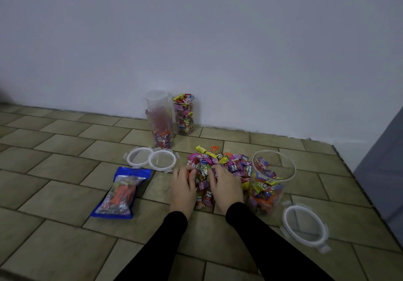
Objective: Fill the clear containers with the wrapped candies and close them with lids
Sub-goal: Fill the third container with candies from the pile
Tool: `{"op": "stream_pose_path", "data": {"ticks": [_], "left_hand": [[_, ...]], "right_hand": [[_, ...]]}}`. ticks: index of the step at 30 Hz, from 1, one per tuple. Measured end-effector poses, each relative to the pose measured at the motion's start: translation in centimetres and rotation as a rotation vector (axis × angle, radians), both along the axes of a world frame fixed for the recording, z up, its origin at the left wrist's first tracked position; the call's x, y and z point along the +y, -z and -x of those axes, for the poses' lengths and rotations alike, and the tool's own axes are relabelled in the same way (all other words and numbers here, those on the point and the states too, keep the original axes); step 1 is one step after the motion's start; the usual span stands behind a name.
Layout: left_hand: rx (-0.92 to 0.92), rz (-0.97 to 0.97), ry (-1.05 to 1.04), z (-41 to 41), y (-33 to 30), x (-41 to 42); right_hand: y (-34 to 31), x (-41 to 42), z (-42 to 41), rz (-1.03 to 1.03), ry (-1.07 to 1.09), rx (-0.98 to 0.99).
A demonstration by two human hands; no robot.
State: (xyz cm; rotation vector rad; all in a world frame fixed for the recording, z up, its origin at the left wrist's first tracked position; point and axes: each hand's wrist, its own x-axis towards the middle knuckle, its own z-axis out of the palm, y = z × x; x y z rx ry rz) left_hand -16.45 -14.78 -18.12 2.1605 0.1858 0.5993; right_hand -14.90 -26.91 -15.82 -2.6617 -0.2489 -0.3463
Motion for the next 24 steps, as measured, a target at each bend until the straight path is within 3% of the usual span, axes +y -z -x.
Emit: {"op": "stream_pose_path", "data": {"ticks": [14,24], "left_hand": [[-0.16,0.131,-0.015,0.7,-2.6,-0.6],[-0.259,0.545,-0.138,0.2,-8.2,-3.2]], "right_hand": [[-4.2,-0.5,1.0,-0.259,0.04,-0.075],[-10.2,0.5,2.0,-0.535,-0.014,-0.172]]}}
